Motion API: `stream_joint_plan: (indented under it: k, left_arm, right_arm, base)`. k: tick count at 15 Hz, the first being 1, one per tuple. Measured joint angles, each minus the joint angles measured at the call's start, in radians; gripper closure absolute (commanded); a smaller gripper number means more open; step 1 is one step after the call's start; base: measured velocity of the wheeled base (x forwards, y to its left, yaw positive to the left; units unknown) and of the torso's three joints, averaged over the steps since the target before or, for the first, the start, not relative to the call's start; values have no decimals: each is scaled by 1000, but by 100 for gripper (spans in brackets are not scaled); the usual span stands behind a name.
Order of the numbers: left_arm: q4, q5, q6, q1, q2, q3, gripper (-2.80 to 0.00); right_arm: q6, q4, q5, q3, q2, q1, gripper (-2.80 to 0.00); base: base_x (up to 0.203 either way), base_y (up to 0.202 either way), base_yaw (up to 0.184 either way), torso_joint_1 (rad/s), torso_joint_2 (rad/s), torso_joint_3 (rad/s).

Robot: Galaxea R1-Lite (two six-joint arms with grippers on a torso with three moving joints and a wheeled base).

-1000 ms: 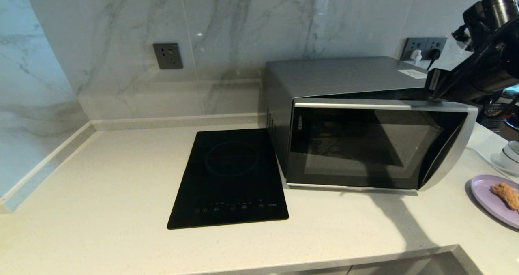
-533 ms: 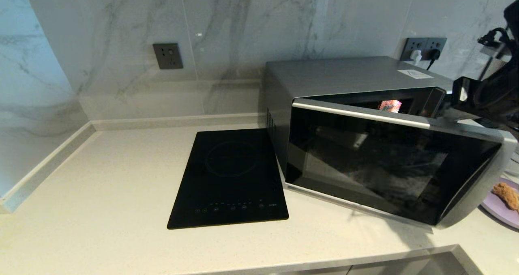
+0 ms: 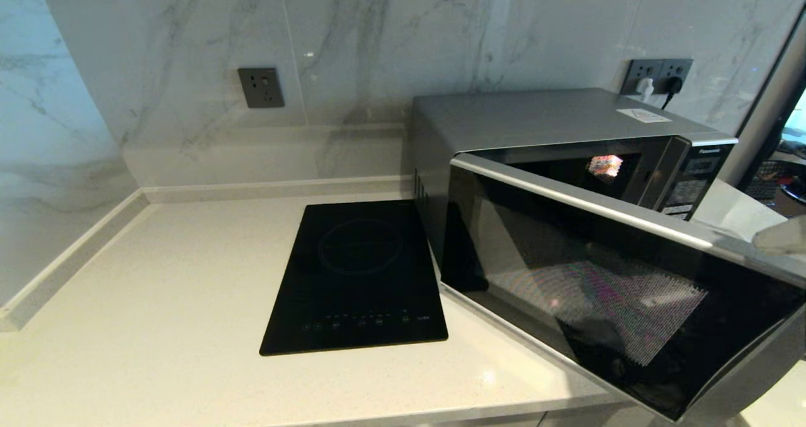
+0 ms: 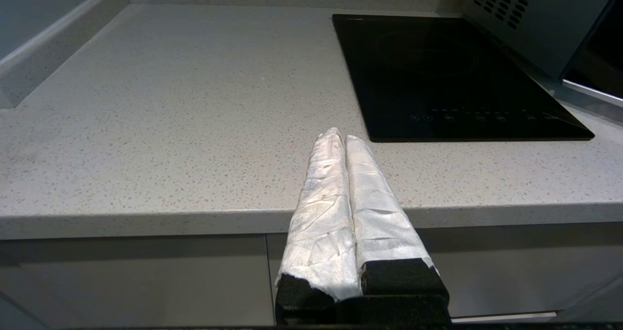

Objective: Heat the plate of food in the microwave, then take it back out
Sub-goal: Open the microwave oven

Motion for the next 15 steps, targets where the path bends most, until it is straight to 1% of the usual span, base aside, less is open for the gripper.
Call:
stream_joint_plan:
  k: [2, 3, 4, 6, 7, 8, 11, 13, 15]
  left_arm:
    - [0, 0, 0, 0, 0, 0, 0]
    - [0, 0, 0, 0, 0, 0, 0]
    - [0, 0, 0, 0, 0, 0, 0]
    - [0, 0, 0, 0, 0, 0, 0]
    - [0, 0, 0, 0, 0, 0, 0]
    - [0, 0, 0, 0, 0, 0, 0]
    - [0, 0, 0, 0, 0, 0, 0]
    - [0, 0, 0, 0, 0, 0, 0]
    - [0, 0, 0, 0, 0, 0, 0]
  right_arm:
    - [35, 52, 23, 4, -54, 40, 0]
    - [32, 55, 31, 7, -76, 48, 0]
    - [30, 51, 11, 10, -90, 50, 0]
    - [31, 22, -74, 25, -107, 53, 0]
    - [31, 12, -99, 43, -111, 53, 0]
    - [31, 6, -103, 62, -115, 53, 0]
    - [42, 6, -77, 135, -129, 75, 0]
    - [62, 7, -29, 179, -143, 119, 0]
    - [78, 7, 0, 196, -158, 162, 0]
  base:
    - [0, 0, 0, 0, 0, 0]
    - [0, 0, 0, 0, 0, 0]
    - [0, 0, 0, 0, 0, 0]
    - [0, 0, 0, 0, 0, 0]
    - [0, 0, 0, 0, 0, 0]
    - [0, 0, 0, 0, 0, 0]
    - [0, 0, 0, 0, 0, 0]
    - [0, 0, 0, 0, 0, 0]
    - [0, 0, 0, 0, 0, 0]
